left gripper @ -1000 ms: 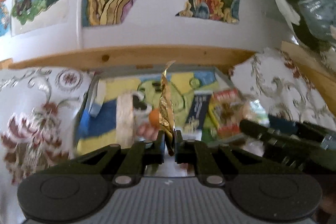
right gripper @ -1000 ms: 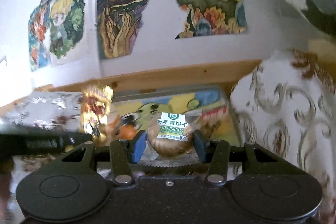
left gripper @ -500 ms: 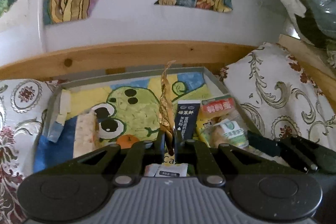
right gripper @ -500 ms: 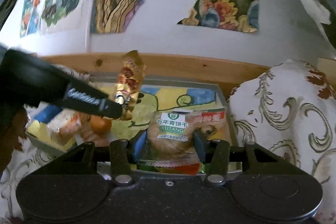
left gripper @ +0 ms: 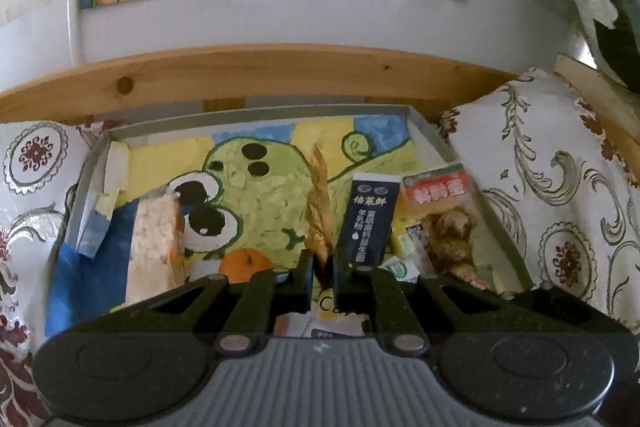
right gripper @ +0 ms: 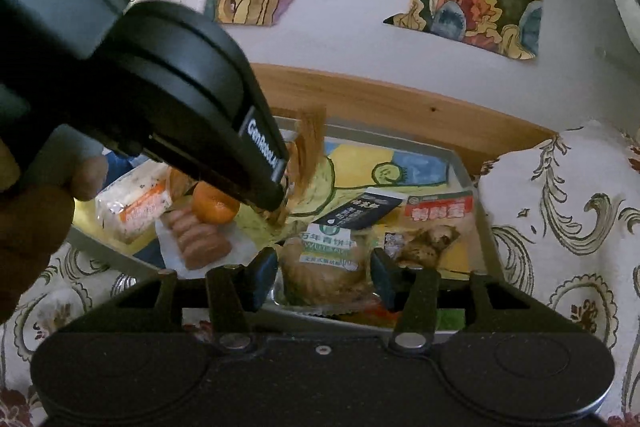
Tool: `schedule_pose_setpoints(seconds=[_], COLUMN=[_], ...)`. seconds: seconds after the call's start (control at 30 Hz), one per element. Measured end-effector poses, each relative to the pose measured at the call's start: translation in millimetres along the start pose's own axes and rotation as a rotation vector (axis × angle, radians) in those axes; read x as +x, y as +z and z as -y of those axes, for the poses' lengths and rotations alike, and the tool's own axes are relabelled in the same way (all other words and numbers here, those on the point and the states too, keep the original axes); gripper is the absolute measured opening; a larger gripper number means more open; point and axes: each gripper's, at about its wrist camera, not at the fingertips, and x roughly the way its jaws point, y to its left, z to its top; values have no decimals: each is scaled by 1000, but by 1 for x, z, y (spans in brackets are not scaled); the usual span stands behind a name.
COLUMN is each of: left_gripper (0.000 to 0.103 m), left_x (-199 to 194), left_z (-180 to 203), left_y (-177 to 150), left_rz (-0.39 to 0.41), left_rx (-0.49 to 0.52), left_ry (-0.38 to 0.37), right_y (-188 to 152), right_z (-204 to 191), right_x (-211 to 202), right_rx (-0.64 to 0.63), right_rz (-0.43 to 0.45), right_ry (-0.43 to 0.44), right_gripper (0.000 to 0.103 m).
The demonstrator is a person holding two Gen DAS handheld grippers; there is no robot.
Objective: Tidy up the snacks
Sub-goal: 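Open both tools to drop the gold packet and biscuit into the tray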
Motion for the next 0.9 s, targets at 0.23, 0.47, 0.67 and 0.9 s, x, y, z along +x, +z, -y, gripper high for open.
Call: schedule_pose_setpoints(seconds=[0.23,0.47,0.67,0.9], left_gripper=[37,78,103,103], left_x=[-18,-61,-103,-148], left_z=[1,-1,0,5], left_y=[1,-1,-10,-29], left_rz=[53,161,269,316], left_rx=[16,-13,-58,-34], left_ry=[44,65,138,154], right_y=[1,10,15,15], right_z=[0,16,38,46], right_x=[-11,-41,-87,-148], right_rx=[5,94,240,288], right_rz=[9,55,128,209], right_ry=[-14,-38,-92,-132], right_gripper=[73,87,101,102])
